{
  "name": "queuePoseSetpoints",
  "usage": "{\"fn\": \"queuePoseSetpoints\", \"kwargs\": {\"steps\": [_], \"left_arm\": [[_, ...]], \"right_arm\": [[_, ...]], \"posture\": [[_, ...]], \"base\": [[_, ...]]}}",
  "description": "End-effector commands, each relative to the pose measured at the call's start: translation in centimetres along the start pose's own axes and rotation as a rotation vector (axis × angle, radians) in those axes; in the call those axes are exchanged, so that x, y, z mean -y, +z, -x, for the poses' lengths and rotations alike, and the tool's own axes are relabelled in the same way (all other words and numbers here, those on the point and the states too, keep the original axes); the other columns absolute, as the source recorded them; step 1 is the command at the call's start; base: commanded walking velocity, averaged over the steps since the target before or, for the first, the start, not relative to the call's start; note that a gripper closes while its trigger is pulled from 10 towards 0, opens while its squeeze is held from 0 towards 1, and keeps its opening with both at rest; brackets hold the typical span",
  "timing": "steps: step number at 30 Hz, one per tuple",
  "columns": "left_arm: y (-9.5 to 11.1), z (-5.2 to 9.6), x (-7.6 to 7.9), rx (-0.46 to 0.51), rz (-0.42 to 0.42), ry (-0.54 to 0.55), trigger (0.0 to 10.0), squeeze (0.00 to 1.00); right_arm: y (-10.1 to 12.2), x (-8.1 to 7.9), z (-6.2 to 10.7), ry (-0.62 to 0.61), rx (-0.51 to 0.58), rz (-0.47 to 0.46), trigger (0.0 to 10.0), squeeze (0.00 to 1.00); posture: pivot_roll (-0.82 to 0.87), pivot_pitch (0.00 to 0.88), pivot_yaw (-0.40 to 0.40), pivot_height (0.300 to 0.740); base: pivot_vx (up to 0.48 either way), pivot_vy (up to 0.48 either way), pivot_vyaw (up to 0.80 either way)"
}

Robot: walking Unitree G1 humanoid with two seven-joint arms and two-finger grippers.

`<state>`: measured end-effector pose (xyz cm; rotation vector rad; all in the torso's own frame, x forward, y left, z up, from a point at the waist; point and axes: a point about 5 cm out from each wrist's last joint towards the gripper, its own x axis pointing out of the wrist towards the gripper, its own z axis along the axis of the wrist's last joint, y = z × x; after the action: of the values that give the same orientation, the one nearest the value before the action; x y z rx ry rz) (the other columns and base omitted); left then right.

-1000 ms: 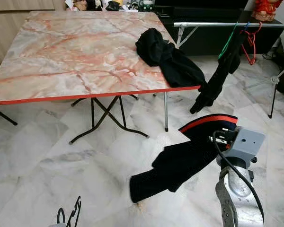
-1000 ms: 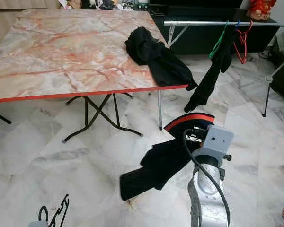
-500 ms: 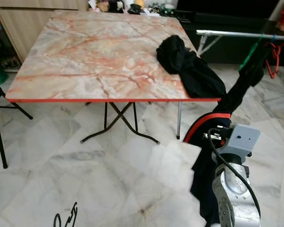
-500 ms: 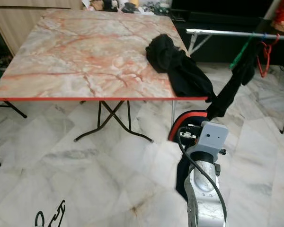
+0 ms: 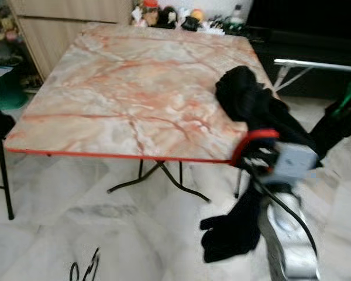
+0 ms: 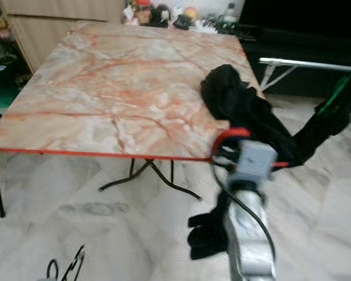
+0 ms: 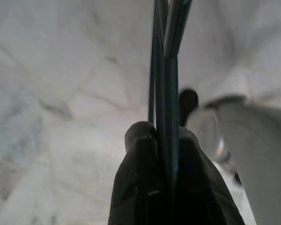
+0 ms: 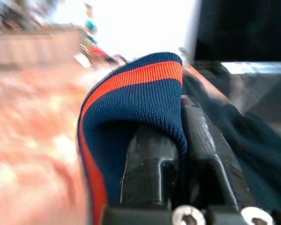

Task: Hang hanger

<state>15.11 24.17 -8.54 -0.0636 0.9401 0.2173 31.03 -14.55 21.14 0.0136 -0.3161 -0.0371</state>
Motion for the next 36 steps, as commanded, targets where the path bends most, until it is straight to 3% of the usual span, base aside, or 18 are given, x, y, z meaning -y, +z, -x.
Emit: {"fn": "queuePoseSetpoints", "kwargs": {"steps": [1,3,5,6,7,15,18,20,25,27,29,30,31,36], "left_arm": [[-0.6,0.0,0.7,-0.019,0.009,-0.015,10.0,0.00],[-0.5,0.0,0.8,-0.022,0.006,-0.019,10.0,0.00],[-0.5,0.0,0.9,-0.022,0.006,-0.021,10.0,0.00],[-0.4,-0.1,1.0,-0.020,0.006,-0.023,10.0,0.00],[-0.4,-0.1,1.0,-0.020,0.006,-0.023,10.0,0.00],[-0.2,-0.2,1.3,-0.019,0.010,-0.027,10.0,0.00],[-0.4,-0.1,1.3,-0.024,0.018,-0.028,10.0,0.00],[-0.5,-0.1,1.4,-0.028,0.019,-0.029,10.0,0.00],[-0.8,0.0,1.3,-0.029,0.044,-0.031,10.0,0.00],[-1.2,0.1,1.2,-0.048,0.024,-0.033,10.0,0.00],[-1.4,0.1,1.2,-0.055,0.008,-0.039,10.0,0.00],[-1.4,0.1,1.2,-0.055,0.008,-0.039,10.0,0.00],[-1.5,0.2,1.2,-0.057,0.006,-0.040,10.0,0.00],[-1.7,0.2,1.0,-0.064,-0.005,-0.041,10.0,0.00]], "right_arm": [[1.8,0.3,-1.3,0.053,0.070,-0.003,10.0,0.00],[4.5,-1.4,-3.6,0.187,0.176,0.067,10.0,0.00],[6.8,-2.1,-5.3,0.226,0.261,0.089,10.0,0.00],[9.5,-2.6,-7.0,0.243,0.338,0.087,10.0,0.00],[9.5,-2.6,-7.0,0.243,0.338,0.087,10.0,0.00],[16.4,-0.9,-12.6,0.085,0.410,0.149,10.0,0.00],[16.3,-0.6,-13.2,0.075,0.379,0.127,10.0,0.00],[15.9,-0.7,-13.1,0.081,0.368,0.111,10.0,0.00],[11.0,-2.3,-11.1,0.152,0.256,0.081,10.0,0.00],[8.2,-2.9,-9.4,0.170,0.182,0.005,10.0,0.00],[5.2,-3.3,-6.9,0.192,0.118,0.004,10.0,0.00],[5.2,-3.3,-6.9,0.192,0.118,0.004,10.0,0.00],[3.7,-3.4,-4.5,0.193,0.076,-0.016,10.0,0.00],[4.0,-2.9,-0.6,0.189,0.069,0.002,10.0,0.00]], "posture": [[-0.01,0.162,-0.051,0.740],[-0.02,0.161,-0.045,0.740],[-0.02,0.161,-0.044,0.740],[-0.03,0.157,-0.043,0.740],[-0.03,0.157,-0.043,0.740],[-0.02,0.149,-0.044,0.740],[-0.02,0.151,-0.050,0.740],[-0.02,0.151,-0.052,0.740],[-0.02,0.162,-0.058,0.740],[-0.03,0.165,-0.061,0.740],[-0.03,0.166,-0.063,0.740],[-0.03,0.166,-0.063,0.740],[-0.02,0.174,-0.067,0.740],[-0.04,0.169,-0.065,0.740]], "base": [[0.480,0.000,0.00],[0.480,0.000,0.00],[0.480,0.000,0.00],[0.480,0.000,0.00],[0.480,0.000,0.00],[0.480,0.000,0.00],[0.431,0.000,0.00],[0.334,0.000,0.00],[0.000,0.000,0.00],[0.000,0.000,0.00],[0.000,0.000,0.00],[0.000,0.000,0.00],[0.000,0.000,0.00],[0.000,0.000,0.00]]}}
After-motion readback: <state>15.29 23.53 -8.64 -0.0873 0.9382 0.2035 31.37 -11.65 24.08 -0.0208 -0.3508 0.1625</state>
